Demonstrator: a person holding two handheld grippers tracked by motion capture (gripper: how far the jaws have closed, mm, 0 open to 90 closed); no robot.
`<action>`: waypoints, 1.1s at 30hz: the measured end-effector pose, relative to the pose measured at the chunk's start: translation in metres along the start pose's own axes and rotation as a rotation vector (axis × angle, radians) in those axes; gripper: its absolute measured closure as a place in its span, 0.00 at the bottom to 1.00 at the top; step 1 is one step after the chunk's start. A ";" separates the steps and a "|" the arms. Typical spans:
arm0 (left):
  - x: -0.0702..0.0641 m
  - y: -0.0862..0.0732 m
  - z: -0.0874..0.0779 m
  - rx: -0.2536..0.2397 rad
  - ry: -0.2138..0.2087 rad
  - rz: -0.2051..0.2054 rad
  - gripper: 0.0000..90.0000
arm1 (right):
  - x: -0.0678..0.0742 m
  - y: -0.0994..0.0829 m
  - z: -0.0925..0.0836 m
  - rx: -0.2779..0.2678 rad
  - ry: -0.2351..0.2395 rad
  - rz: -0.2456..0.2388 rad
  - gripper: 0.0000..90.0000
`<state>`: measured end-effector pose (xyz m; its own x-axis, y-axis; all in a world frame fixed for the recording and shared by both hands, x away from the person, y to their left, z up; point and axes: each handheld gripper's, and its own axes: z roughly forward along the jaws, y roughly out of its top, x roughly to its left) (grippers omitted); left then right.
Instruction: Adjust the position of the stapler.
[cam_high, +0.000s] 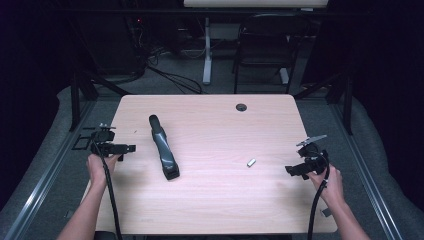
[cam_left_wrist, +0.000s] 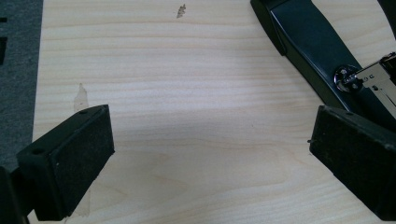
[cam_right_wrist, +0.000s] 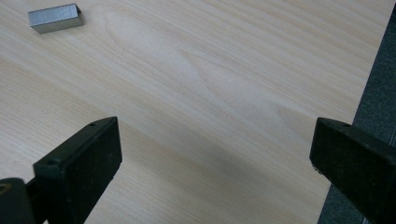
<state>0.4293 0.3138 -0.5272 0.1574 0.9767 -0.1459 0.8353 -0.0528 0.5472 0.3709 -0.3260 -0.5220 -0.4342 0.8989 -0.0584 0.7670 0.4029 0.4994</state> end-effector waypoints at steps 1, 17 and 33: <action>0.000 0.000 0.000 -0.004 -0.001 0.000 0.00 | 0.000 0.000 0.000 -0.001 -0.004 -0.001 0.02; -0.014 0.004 -0.010 -0.036 -0.039 0.003 0.00 | 0.002 0.002 0.002 0.009 0.003 -0.004 0.02; -0.058 0.010 -0.013 -0.095 -0.105 0.054 0.00 | 0.002 0.003 0.007 0.039 0.012 -0.013 0.03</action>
<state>0.4213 0.2595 -0.5026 0.2589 0.9456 -0.1972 0.7712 -0.0794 0.6316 0.3755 -0.3217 -0.5270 -0.4497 0.8915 -0.0545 0.7791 0.4213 0.4642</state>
